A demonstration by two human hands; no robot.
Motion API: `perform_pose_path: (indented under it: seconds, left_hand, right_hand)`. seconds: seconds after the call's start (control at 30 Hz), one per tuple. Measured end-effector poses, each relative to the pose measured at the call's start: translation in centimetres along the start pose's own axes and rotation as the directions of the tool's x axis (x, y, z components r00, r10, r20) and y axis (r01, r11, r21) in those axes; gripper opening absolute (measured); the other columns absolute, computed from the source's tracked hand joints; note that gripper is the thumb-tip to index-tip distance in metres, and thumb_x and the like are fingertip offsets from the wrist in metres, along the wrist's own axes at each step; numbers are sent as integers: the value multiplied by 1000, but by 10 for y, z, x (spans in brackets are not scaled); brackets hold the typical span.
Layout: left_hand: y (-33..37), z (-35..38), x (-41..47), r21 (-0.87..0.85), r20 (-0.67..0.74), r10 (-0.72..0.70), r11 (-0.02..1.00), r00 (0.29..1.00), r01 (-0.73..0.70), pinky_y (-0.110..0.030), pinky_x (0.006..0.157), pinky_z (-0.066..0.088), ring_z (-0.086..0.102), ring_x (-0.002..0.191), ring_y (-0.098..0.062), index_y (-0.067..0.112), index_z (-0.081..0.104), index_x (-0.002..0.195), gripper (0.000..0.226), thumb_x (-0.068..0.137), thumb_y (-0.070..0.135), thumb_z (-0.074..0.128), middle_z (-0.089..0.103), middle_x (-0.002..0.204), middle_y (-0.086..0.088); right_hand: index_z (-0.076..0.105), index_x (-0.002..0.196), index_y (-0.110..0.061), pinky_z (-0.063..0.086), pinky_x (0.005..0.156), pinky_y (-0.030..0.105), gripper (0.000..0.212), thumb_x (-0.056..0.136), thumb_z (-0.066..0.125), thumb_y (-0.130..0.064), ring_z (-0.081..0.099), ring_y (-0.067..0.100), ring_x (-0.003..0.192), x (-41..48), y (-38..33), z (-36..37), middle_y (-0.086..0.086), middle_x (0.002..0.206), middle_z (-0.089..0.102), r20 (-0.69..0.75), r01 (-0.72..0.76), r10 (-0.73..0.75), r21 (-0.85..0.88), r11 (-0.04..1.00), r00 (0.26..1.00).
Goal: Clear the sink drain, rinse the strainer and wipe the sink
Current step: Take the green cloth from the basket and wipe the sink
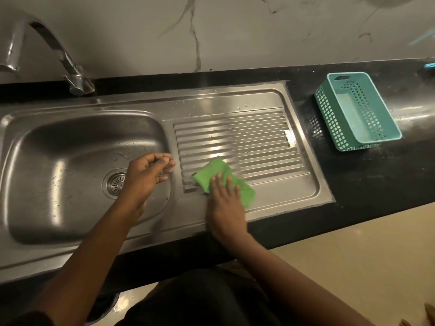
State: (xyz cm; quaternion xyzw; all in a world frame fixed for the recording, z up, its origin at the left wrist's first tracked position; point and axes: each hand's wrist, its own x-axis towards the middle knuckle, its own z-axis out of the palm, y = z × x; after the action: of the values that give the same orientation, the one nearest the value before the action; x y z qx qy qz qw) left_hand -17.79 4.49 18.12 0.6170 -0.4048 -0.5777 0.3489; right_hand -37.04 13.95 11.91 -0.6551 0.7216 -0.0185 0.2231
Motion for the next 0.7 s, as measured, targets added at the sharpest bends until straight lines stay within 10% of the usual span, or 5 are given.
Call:
perform_pose_path:
  seconds: [0.27, 0.4, 0.53, 0.7]
  left_hand:
    - [9, 17, 5, -1, 25, 40, 999, 999, -40, -34, 88, 56, 73, 104, -25, 18, 76, 107, 17, 106, 17, 59, 81, 103, -3]
    - [12, 22, 7, -2, 3, 57, 998, 998, -57, -38, 91, 57, 75, 100, -24, 20, 77, 104, 17, 105, 18, 61, 83, 99, 0]
    - [15, 26, 7, 2, -6, 58, 998, 998, -58, -43, 96, 57, 76, 101, -23, 20, 77, 104, 17, 105, 18, 61, 83, 102, -1]
    - [13, 28, 5, 2, -12, 50, 999, 999, -50, -47, 99, 56, 75, 101, -23, 21, 77, 104, 17, 106, 17, 60, 82, 104, -3]
  right_hand:
    - [56, 147, -15, 26, 124, 39, 42, 109, 44, -28, 37, 29, 152, 4, -30, -17, 10, 157, 51, 116, 193, -248, 357, 914, 962]
    - [70, 122, -13, 47, 74, 18, 28, 110, 46, -18, 67, 12, 91, 22, 12, -71, 5, 100, 74, 104, -51, -35, 718, 694, 994]
    - [67, 126, -7, 59, 82, 40, 28, 108, 45, -12, 71, 29, 98, 49, 80, -113, 18, 112, 74, 25, -166, 305, 880, 445, 952]
    - [47, 152, -21, 54, 79, 17, 53, 100, 54, -11, 63, 22, 115, 70, 165, -127, 10, 142, 59, -172, -202, 412, 666, 718, 895]
